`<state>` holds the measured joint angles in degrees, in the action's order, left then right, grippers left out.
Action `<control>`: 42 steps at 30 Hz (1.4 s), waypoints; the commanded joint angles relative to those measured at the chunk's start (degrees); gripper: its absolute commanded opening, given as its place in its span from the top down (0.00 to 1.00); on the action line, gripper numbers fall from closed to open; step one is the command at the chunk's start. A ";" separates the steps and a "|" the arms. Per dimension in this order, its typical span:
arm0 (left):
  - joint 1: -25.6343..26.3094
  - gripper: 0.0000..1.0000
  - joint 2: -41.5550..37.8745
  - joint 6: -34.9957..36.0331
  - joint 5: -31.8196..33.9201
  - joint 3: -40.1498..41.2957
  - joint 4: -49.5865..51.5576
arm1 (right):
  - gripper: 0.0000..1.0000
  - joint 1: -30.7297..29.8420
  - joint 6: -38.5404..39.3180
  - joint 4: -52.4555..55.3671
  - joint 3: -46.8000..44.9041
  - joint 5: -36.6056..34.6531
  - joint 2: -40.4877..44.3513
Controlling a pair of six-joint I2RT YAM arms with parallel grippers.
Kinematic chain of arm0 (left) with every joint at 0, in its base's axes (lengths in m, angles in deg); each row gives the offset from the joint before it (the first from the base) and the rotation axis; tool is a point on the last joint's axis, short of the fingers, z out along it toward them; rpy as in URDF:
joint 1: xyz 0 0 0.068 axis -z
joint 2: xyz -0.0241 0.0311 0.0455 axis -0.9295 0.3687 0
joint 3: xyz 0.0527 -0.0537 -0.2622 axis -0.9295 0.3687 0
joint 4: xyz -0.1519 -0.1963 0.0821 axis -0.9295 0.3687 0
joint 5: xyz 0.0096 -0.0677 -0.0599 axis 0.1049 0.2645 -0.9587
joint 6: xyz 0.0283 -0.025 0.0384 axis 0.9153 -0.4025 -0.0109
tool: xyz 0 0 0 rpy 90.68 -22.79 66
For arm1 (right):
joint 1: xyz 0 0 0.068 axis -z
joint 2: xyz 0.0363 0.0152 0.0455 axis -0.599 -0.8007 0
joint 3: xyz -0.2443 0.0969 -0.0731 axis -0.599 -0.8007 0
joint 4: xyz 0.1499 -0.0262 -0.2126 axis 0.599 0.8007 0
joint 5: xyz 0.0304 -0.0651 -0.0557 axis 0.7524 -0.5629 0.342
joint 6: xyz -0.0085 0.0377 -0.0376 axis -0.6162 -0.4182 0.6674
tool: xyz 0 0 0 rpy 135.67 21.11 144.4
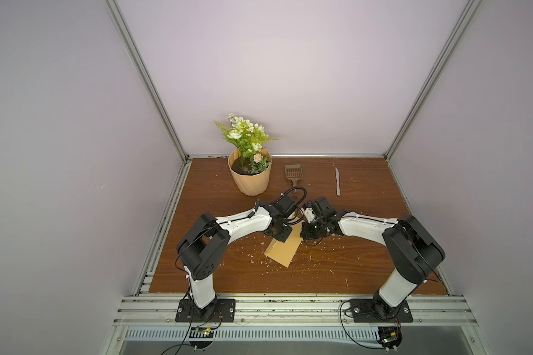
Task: Fold the letter paper in half and place it into the envelope
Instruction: Fold the envelope flap on the envelope.
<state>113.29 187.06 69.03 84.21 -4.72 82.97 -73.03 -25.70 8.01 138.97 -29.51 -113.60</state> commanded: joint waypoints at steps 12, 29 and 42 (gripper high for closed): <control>0.60 0.62 4.99 -2.96 -6.49 2.22 -5.01 | 1.00 -0.07 -0.09 3.48 -1.29 -1.69 -0.40; 0.60 0.59 8.52 -2.92 -12.03 3.67 -6.42 | 1.00 -0.07 -0.15 5.32 4.43 -3.29 -3.66; -0.13 0.59 11.94 -2.94 -13.37 3.10 -5.51 | 1.00 0.52 0.33 9.60 5.80 -8.71 0.43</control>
<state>112.92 191.73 66.69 75.69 -5.18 76.46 -73.01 -25.92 12.95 143.21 -34.36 -115.26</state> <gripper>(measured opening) 0.414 0.045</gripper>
